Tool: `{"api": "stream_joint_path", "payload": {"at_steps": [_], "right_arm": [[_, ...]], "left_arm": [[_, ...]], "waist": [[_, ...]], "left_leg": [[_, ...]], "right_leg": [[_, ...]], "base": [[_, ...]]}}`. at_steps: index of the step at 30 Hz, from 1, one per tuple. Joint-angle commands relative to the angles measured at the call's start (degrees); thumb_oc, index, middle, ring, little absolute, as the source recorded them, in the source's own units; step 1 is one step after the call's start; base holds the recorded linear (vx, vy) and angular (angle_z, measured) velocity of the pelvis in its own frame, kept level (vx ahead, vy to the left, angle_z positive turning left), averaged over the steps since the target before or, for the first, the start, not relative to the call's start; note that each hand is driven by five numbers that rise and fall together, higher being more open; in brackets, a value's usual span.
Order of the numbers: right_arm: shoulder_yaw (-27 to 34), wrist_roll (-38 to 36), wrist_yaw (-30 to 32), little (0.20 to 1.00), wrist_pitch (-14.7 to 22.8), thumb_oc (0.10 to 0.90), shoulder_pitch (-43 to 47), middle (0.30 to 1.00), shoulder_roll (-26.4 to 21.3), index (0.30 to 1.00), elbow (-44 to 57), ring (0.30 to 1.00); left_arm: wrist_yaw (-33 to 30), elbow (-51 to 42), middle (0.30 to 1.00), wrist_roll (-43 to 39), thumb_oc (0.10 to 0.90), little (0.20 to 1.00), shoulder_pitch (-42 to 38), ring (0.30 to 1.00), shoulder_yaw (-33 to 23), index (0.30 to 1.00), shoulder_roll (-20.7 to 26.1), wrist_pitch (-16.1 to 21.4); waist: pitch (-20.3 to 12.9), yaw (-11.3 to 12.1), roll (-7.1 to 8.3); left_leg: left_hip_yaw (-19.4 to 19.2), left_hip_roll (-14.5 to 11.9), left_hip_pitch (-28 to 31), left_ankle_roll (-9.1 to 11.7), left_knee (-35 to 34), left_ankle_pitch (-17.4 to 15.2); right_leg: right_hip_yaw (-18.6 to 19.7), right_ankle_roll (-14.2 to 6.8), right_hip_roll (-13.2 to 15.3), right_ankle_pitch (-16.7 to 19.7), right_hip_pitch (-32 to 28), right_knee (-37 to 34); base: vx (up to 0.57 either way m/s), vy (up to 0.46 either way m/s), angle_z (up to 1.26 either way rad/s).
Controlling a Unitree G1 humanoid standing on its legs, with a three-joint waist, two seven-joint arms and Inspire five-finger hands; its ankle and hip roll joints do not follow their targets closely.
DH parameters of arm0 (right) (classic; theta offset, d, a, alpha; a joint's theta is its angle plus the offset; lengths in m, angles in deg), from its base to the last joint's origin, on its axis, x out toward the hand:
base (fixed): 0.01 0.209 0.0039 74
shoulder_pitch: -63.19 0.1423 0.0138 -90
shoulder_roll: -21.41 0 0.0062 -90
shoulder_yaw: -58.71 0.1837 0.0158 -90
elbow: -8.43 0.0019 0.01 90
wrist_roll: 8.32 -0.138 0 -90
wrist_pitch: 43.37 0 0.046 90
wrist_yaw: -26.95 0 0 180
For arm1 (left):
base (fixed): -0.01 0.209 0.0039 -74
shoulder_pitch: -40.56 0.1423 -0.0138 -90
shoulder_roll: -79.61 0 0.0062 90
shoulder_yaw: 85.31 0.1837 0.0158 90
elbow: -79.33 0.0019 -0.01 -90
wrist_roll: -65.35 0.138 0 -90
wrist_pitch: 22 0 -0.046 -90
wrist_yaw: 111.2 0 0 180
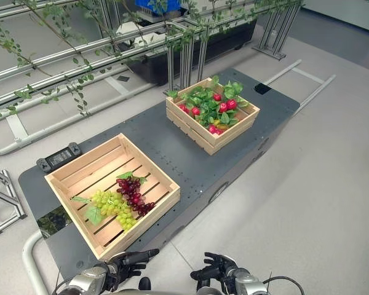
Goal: Pick up the fruits from the basket on one side to the basket on the other side
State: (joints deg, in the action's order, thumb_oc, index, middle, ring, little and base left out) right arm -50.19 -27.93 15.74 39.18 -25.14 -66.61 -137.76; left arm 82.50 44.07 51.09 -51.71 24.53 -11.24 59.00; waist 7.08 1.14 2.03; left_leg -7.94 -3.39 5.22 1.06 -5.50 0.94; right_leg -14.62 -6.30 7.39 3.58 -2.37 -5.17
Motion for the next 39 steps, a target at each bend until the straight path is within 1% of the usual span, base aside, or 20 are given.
{"api": "stream_joint_path", "payload": {"at_steps": [1, 7, 9, 10, 14, 16, 17, 18, 19, 20, 21, 24, 25, 29, 30, 31, 35, 37, 38, 39], "right_arm": [[-0.89, -2.19, 0.62, 0.9, 0.63, 0.8, 1.44, 0.9, -0.53, 0.9, 1.45, 0.9], [-0.78, -2.54, 0.66, 0.9, 1.02, 0.8, 1.0, 0.9, -0.56, 0.9, 1.98, 0.9], [-0.88, -3.01, 1.11, 0.9, 1.0, 0.8, 0.79, 0.9, -0.45, 0.9, 2.31, 0.9], [-0.89, -3.0, 1.29, 0.9, 1.11, 0.8, 0.72, 0.9, -0.45, 0.9, 2.29, 0.9], [-0.86, -2.97, 1.85, 0.9, 0.47, 0.8, 0.18, 0.9, -1.07, 0.9, 3.83, 0.9], [-0.84, -3.24, 2.26, 0.9, 0.37, 0.8, -0.4, 0.9, -1.63, 0.9, 4.98, 0.9], [-0.81, -3.26, 2.38, 0.9, 0.13, 0.8, -0.55, 0.9, -1.77, 0.9, 5.44, 0.9], [-0.75, -3.33, 2.77, 0.9, -0.57, 0.8, -0.93, 0.9, -2.09, 0.9, 6.67, 0.9], [-0.56, -3.3, 2.68, 0.9, -0.68, 0.8, -1.15, 0.9, -2.34, 0.9, 6.97, 0.9], [-0.4, -3.26, 2.62, 0.9, -0.77, 0.8, -1.43, 0.9, -2.52, 0.9, 7.1, 0.9], [-0.22, -3.17, 2.4, 0.9, -0.7, 0.8, -1.61, 0.9, -2.7, 0.9, 7.07, 0.9], [0.35, -2.84, 1.45, 0.9, -0.36, 0.8, -2.28, 0.9, -3.33, 0.9, 6.59, 0.9], [0.4, -2.75, 1.37, 0.9, -0.37, 0.8, -2.43, 0.9, -3.39, 0.9, 6.61, 0.9], [1.41, -2.26, 0.58, 0.9, 0.24, 0.8, -4.22, 0.9, -3.91, 0.9, 6.67, 0.9], [1.97, -2.07, 0.37, 0.9, 0.43, 0.8, -5.1, 0.9, -3.96, 0.9, 7.16, 0.9], [2.12, -2.01, 0.28, 0.9, 0.53, 0.8, -5.38, 0.9, -3.99, 0.9, 7.25, 0.9], [3.13, -1.98, 0.28, 0.9, 1.4, 0.8, -7.47, 0.9, -4.27, 0.9, 8.53, 0.9], [3.28, -2.64, 0.5, 0.9, 1.96, 0.8, -7.66, 0.9, -4.47, 0.9, 8.66, 0.9], [3.41, -2.96, 0.58, 0.9, 2.45, 0.8, -7.7, 0.9, -4.55, 0.9, 8.58, 0.9], [3.27, -4.41, 1.08, 0.9, 4.44, 0.8, -7.57, 0.9, -4.84, 0.9, 8.43, 0.9]], "left_arm": [[1.85, 1.23, 0.9, 1.24, 0.8, 0.9, -3.25, 0.9, 1.59, 0.9, -0.08, 2.46], [2.64, -0.15, 0.9, 0.84, 0.8, 0.9, -2.73, 0.9, 2.24, 0.9, 0.7, 1.72], [5.58, -1.13, 0.9, -0.15, 0.8, 0.9, -2.61, 0.9, 2.05, 0.9, 0.94, 2.05], [7.85, -3.36, 0.9, -0.21, 0.8, 0.9, -2.65, 0.9, 2.57, 0.9, 1.36, 4.72], [12.16, -12.29, 0.9, -3.99, 0.8, 0.9, -2.51, 0.9, 3.57, 0.9, 3.64, 5.0], [13.99, -20.01, 0.9, -4.66, 0.8, 0.9, -2.44, 0.9, 5.26, 0.9, 6.22, 4.4], [13.54, -22.39, 0.9, -4.81, 0.8, 0.9, -2.41, 0.9, 5.64, 0.9, 7.04, 4.33], [14.18, -27.8, 0.9, -4.89, 0.8, 0.9, -2.4, 0.9, 5.98, 0.9, 8.79, 5.26], [13.93, -30.85, 0.9, -4.96, 0.8, 0.9, -2.52, 0.9, 6.0, 0.9, 9.79, 4.72], [13.79, -33.97, 0.9, -3.25, 0.8, 0.9, -2.65, 0.9, 6.09, 0.9, 11.05, 6.79], [13.69, -36.03, 0.9, -2.57, 0.8, 0.9, -2.76, 0.9, 5.74, 0.9, 11.91, 6.85], [9.58, -42.96, 0.9, 2.05, 0.8, 0.9, -3.08, 0.9, 4.31, 0.9, 15.78, 11.57], [8.93, -44.11, 0.9, 2.3, 0.8, 0.9, -3.13, 0.9, 3.73, 0.9, 16.33, 11.45], [0.3, -52.77, 0.9, 8.86, 0.8, 0.9, -2.77, 0.9, -2.42, 0.9, 20.89, 12.95], [-3.18, -55.1, 0.9, 12.6, 0.8, 0.9, -1.97, 0.9, -5.5, 0.9, 22.05, 13.62], [-3.68, -55.57, 0.9, 13.27, 0.8, 0.9, -1.78, 0.9, -6.31, 0.9, 22.35, 13.87], [-12.41, -56.66, 0.9, 22.83, 0.8, 0.9, -0.08, 0.9, -12.03, 0.9, 24.79, 14.97], [-15.21, -56.13, 0.9, 26.49, 0.8, 0.9, 0.22, 0.9, -12.92, 0.9, 25.46, 15.33], [-16.73, -55.92, 0.9, 28.84, 0.8, 0.9, 0.24, 0.9, -13.23, 0.9, 25.78, 15.08], [-21.25, -54.26, 0.9, 32.47, 0.8, 0.9, -0.48, 0.9, -13.2, 0.9, 26.73, 15.06]], "waist": [[-1.46, 0.74, -1.36], [-1.58, 0.54, -1.79], [-1.69, 0.52, -1.83], [-1.76, 0.39, -1.94], [-1.55, 0.24, -2.19], [-1.33, 0.21, -2.39], [-1.27, 0.2, -2.44], [-1.12, 0.24, -2.57], [-1.06, 0.29, -2.61], [-1.06, 0.38, -2.65], [-1.1, 0.43, -2.68], [-1.46, 0.61, -2.76], [-1.52, 0.62, -2.75], [-1.9, 1.12, -2.6], [-1.88, 1.39, -2.41], [-1.87, 1.44, -2.37], [-1.3, 1.93, -1.83], [-0.87, 1.99, -1.72], [-0.6, 1.99, -1.71], [0.65, 1.98, -1.75]], "left_leg": [[-0.94, -1.3, 0.3, 2.09, 0.5, -0.73], [-0.86, -1.11, 0.73, 1.94, 0.5, -0.99], [-0.89, -1.08, 0.82, 1.94, 0.5, -1.09], [-1.1, -1.11, 0.85, 1.93, 0.5, -1.2], [-1.26, -1.21, 0.88, 1.95, 0.5, -1.25], [-1.28, -1.25, 0.91, 1.91, 0.5, -1.29], [-1.27, -1.25, 0.89, 1.88, 0.5, -1.33], [-1.25, -1.25, 0.85, 1.77, 0.5, -1.42], [-1.19, -1.22, 0.85, 1.71, 0.5, -1.49], [-1.07, -1.18, 0.86, 1.67, 0.5, -1.55], [-0.99, -1.2, 0.82, 1.66, 0.5, -1.58], [-0.64, -1.15, 0.72, 1.63, 0.5, -1.66], [-0.59, -1.12, 0.7, 1.62, 0.5, -1.69], [-0.24, -0.9, 0.3, 1.6, 0.5, -1.8], [0.01, -0.8, 0.13, 1.57, 0.5, -1.85], [0.06, -0.77, 0.08, 1.56, 0.5, -1.85], [0.54, -0.58, -0.54, 1.68, 0.5, -1.52], [0.59, -0.59, -0.83, 1.72, 0.5, -1.26], [0.59, -0.63, -1.03, 1.73, 0.5, -1.14], [0.63, -0.5, -2.01, 1.68, 1.15, -0.83]], "right_leg": [[0.15, -2.26, 2.85, -0.6, -0.86, 1.97], [0.29, -2.4, 3.04, -0.86, -1.34, 1.98], [0.35, -2.43, 3.09, -0.92, -1.49, 1.87], [0.47, -2.43, 3.09, -0.93, -1.5, 1.75], [0.86, -2.44, 3.01, -1.05, -1.41, 1.83], [0.96, -2.44, 2.95, -1.08, -1.39, 1.85], [1.02, -2.44, 2.92, -1.1, -1.38, 1.82], [1.04, -2.44, 2.87, -1.07, -1.41, 1.7], [1.0, -2.4, 2.82, -1.05, -1.51, 1.56], [0.91, -2.4, 2.78, -1.01, -1.64, 1.42], [0.88, -2.41, 2.75, -1.02, -1.68, 1.36], [0.84, -2.37, 2.49, -1.0, -1.97, 0.92], [0.86, -2.37, 2.46, -0.97, -2.01, 0.81], [0.85, -2.16, 2.19, -1.04, -2.1, 0.29], [0.77, -2.03, 2.09, -1.17, -2.07, 0.29], [0.72, -2.0, 2.06, -1.2, -2.05, 0.3], [0.35, -1.63, 1.77, -1.62, -1.34, 1.07], [0.25, -1.53, 1.74, -1.95, -0.71, 1.91], [0.29, -1.46, 1.69, -2.12, -0.36, 2.3], [0.26, -1.24, 1.71, -2.63, 1.1, 3.97]], "base": [[0.0, 0.0, 0.0], [0.0, 0.0, 0.0], [0.0, 0.0, 0.0], [0.0, 0.0, 0.0], [0.0, 0.0, 0.0], [0.0, 0.0, 0.0], [0.0, 0.0, 0.0], [0.0, 0.0, 0.0], [0.0, 0.0, 0.0], [0.0, 0.0, 0.0], [0.04, 0.021, -0.01], [0.05, 0.023, -0.01], [0.06, 0.03, 0.0], [0.06, 0.029, 0.0], [0.05, 0.021, 0.01], [0.06, 0.022, -0.01], [0.04, 0.018, 0.05], [0.01, 0.019, 0.05], [-0.03, 0.044, 0.03], [-0.05, 0.046, 0.03]]}}
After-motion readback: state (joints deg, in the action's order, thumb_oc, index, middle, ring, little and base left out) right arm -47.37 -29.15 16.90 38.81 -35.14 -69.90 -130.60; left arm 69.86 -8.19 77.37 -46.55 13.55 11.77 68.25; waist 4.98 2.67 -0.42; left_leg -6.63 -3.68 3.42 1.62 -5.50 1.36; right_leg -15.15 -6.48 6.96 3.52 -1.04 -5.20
